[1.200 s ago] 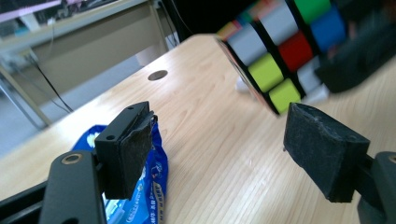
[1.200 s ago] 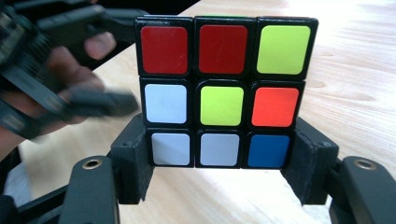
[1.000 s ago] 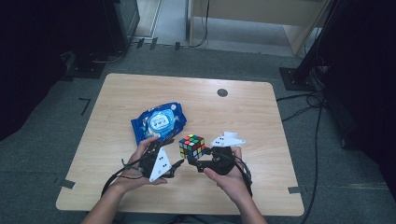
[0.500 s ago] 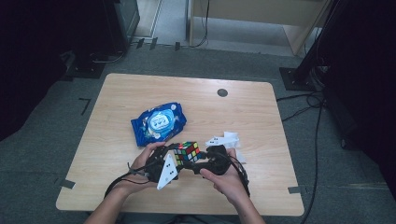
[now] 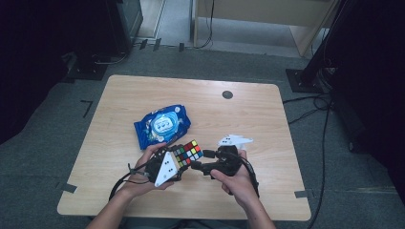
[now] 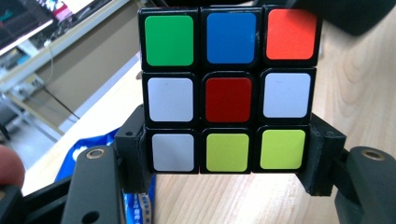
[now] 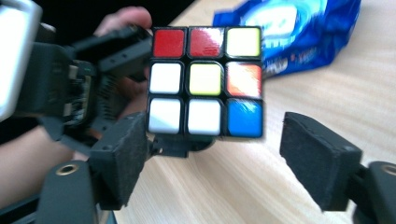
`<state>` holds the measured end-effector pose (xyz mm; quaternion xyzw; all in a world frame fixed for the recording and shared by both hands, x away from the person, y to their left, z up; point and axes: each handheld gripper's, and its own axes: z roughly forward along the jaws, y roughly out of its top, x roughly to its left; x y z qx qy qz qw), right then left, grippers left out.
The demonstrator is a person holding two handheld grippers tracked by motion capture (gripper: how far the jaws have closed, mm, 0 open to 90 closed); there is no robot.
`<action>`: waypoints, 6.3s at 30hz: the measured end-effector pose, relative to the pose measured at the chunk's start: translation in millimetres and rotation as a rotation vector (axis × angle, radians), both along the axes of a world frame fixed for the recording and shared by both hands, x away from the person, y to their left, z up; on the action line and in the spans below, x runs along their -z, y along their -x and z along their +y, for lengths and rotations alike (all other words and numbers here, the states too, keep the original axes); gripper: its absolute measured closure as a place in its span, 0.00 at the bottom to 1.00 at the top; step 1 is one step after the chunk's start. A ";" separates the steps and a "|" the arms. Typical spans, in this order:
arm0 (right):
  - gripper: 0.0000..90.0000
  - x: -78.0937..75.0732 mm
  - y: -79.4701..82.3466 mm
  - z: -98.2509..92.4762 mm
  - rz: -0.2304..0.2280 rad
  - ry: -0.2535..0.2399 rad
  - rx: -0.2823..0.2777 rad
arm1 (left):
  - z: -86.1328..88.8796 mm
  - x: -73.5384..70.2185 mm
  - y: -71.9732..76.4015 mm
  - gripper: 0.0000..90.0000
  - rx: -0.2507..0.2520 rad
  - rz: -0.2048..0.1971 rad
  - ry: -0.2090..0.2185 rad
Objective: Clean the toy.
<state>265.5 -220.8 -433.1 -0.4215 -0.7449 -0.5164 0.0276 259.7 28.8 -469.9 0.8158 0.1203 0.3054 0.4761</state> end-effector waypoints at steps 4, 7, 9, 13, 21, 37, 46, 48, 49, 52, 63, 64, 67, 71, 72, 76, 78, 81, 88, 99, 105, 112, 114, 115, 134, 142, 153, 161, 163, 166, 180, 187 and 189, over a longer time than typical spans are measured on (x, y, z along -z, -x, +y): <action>0.34 1.0 -5.7 -21.3 -0.040 0.007 0.113 | 9.9 -1.5 -8.3 0.38 -0.032 0.055 0.061; 0.39 9.5 -11.6 -38.7 -0.058 0.084 0.236 | 15.5 -2.8 -12.2 0.38 -0.044 0.087 0.101; 0.43 18.4 -15.9 -47.2 -0.080 0.190 0.313 | 17.9 -4.3 -14.0 0.38 -0.048 0.102 0.119; 0.46 46.0 -26.1 -65.8 -0.064 0.371 0.471 | 19.0 -5.5 -14.3 0.38 -0.044 0.113 0.134; 0.47 77.1 -32.3 -78.6 0.001 0.441 0.479 | 17.3 -5.0 -13.6 0.38 -0.036 0.115 0.127; 0.99 54.0 -17.8 -76.6 -0.134 0.286 0.470 | 10.1 -1.8 -9.9 0.38 -0.007 0.121 0.113; 0.99 -13.2 20.6 -26.9 -0.366 0.072 0.262 | -0.8 3.3 -5.0 0.38 0.021 0.128 0.088; 0.99 -24.8 31.3 -10.5 -0.410 0.035 0.200 | -4.0 4.4 -2.4 0.38 0.033 0.127 0.088; 0.99 -27.2 34.0 -5.3 -0.422 0.035 0.183 | -6.0 4.8 -0.7 0.38 0.043 0.129 0.092; 0.99 -29.3 40.9 11.4 -0.434 0.028 0.132 | -9.6 4.1 3.0 0.38 0.057 0.120 0.090; 0.98 -5.8 26.1 5.7 -0.383 0.071 0.191 | -8.5 1.2 4.9 0.38 0.072 0.115 0.101; 0.98 -3.2 23.5 2.1 -0.372 0.087 0.214 | -7.8 1.5 4.7 0.38 0.075 0.114 0.103; 0.98 7.4 15.9 -6.3 -0.315 0.139 0.278 | -5.9 -1.4 3.8 0.38 0.076 0.118 0.120; 0.98 5.1 17.1 -11.7 -0.312 0.101 0.311 | -6.5 2.4 2.6 0.38 0.057 0.113 0.086; 0.98 -1.5 20.8 -10.2 -0.335 0.077 0.297 | -7.2 3.7 2.2 0.38 0.054 0.116 0.084; 0.98 -22.5 39.2 5.6 -0.433 0.010 0.202 | -12.3 7.2 2.7 0.38 0.054 0.126 0.065; 0.98 -27.7 46.7 15.3 -0.471 0.011 0.163 | -13.8 7.0 3.9 0.38 0.060 0.126 0.065; 0.98 -25.9 48.7 25.1 -0.463 0.019 0.128 | -12.4 3.5 5.2 0.38 0.066 0.127 0.084; 0.98 -7.1 33.8 16.1 -0.387 0.007 0.162 | -9.6 2.6 4.1 0.38 0.079 0.144 0.106; 0.98 27.6 1.5 -13.6 -0.264 0.116 0.349 | 8.0 -2.8 -5.6 0.38 0.035 0.143 0.157; 0.97 46.3 -18.4 16.8 -0.274 0.143 0.342 | 28.1 -7.5 -14.6 0.38 -0.014 0.158 0.224; 0.97 68.4 -39.0 66.8 -0.241 0.245 0.290 | 45.6 -13.0 -18.6 0.38 -0.052 0.154 0.267; 0.96 72.8 -41.1 72.8 -0.239 0.269 0.281 | 48.7 -12.8 -19.4 0.38 -0.057 0.156 0.274; 0.95 75.8 -43.2 73.5 -0.228 0.273 0.279 | 49.9 -12.7 -20.0 0.38 -0.060 0.155 0.272; 0.31 15.5 -9.3 26.8 -0.233 0.144 0.356 | 47.8 1.6 -26.2 0.38 -0.086 0.201 0.270; 0.24 -16.8 13.6 39.5 -0.241 0.041 0.260 | 32.1 7.3 -20.1 0.38 -0.062 0.207 0.253; 0.19 -7.0 8.7 53.3 -0.165 0.037 0.254 | 15.3 6.0 -10.0 0.38 -0.015 0.198 0.259; 0.27 -0.7 8.9 57.5 -0.127 0.029 0.257 | 11.9 3.7 -7.3 0.38 -0.008 0.191 0.265; 0.37 -0.7 10.8 58.0 -0.132 0.010 0.250 | 10.8 4.3 -7.2 0.38 -0.008 0.197 0.260; 0.38 -2.0 14.0 59.8 -0.153 0.019 0.267 | 11.4 3.7 -8.3 0.38 0.003 0.210 0.273; 0.38 -28.4 15.9 26.6 -0.314 0.076 0.389 | 36.4 -13.8 -17.2 0.15 -0.116 0.272 0.303; 0.38 -29.5 11.4 3.9 -0.378 0.159 0.460 | 77.4 -13.6 -15.6 0.15 -0.210 0.321 0.311; 0.38 -25.4 7.4 -4.9 -0.376 0.178 0.485 | 88.7 -12.0 -14.5 0.15 -0.232 0.330 0.319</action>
